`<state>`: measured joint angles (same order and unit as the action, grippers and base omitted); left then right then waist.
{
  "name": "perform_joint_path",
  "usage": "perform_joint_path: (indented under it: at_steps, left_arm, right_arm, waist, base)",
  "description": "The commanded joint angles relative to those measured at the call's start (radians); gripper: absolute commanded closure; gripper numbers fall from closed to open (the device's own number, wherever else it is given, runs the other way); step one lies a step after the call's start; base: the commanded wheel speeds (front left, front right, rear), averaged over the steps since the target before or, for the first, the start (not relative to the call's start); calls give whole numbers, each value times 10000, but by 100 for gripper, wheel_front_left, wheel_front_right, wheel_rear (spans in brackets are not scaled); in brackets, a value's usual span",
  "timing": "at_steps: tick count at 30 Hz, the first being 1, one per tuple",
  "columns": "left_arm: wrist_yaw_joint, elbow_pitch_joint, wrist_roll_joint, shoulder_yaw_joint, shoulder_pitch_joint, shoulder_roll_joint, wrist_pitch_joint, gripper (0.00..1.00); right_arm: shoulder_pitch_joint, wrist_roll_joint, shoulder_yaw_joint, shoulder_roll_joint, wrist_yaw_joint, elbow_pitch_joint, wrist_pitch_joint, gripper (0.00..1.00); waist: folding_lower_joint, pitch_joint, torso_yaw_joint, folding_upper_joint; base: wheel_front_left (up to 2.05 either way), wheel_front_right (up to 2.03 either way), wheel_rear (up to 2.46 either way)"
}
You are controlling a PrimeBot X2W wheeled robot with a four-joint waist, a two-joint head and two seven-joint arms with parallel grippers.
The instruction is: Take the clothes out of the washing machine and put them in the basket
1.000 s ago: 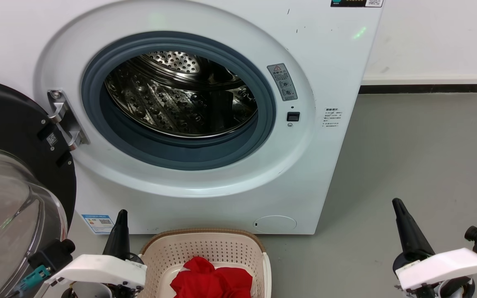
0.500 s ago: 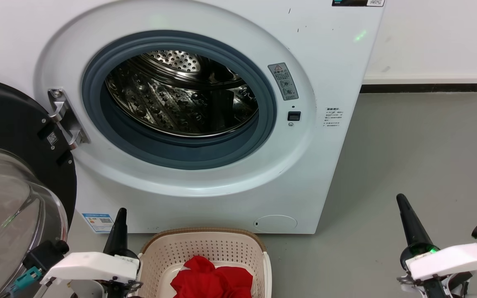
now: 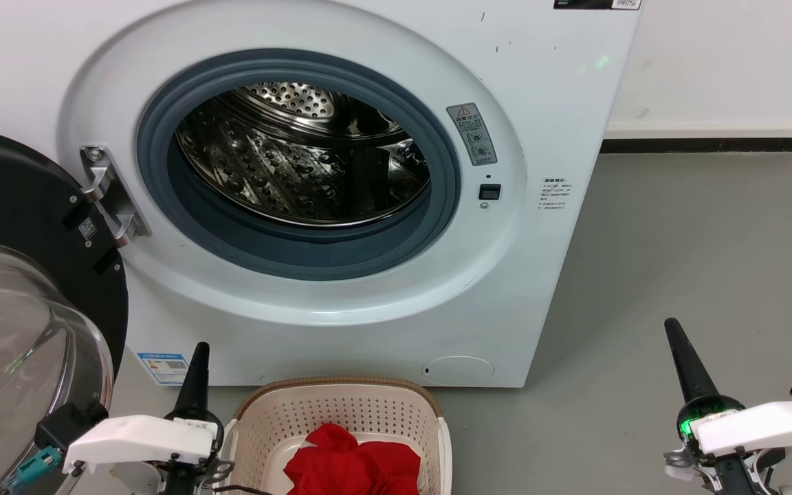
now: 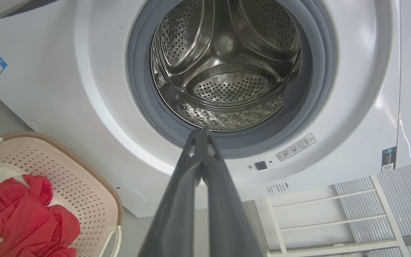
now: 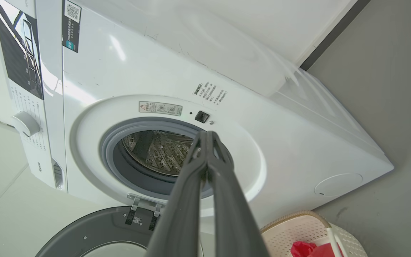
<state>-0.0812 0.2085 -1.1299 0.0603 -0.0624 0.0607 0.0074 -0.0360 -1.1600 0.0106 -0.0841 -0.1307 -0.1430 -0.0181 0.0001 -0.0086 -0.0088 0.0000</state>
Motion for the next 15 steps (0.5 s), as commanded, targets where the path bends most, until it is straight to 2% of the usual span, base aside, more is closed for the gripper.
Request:
perform_joint_path:
  at_steps: [1, 15]
  left_arm:
    - [-103, -45, -262, 49, -243, 12, 61, 100]
    - [-225, 85, -1629, 212, -344, -23, 363, 100]
  right_arm:
    - [-207, -294, 44, -57, -2, -3, -28, 100]
    - [-384, -1676, 204, -44, -2, -304, -189, 100]
  waist:
    - [-1, 3, 2, 0]
    - [-1, 32, 24, 0]
  base:
    - [0, 0, 0]
    - [0, 0, 0]
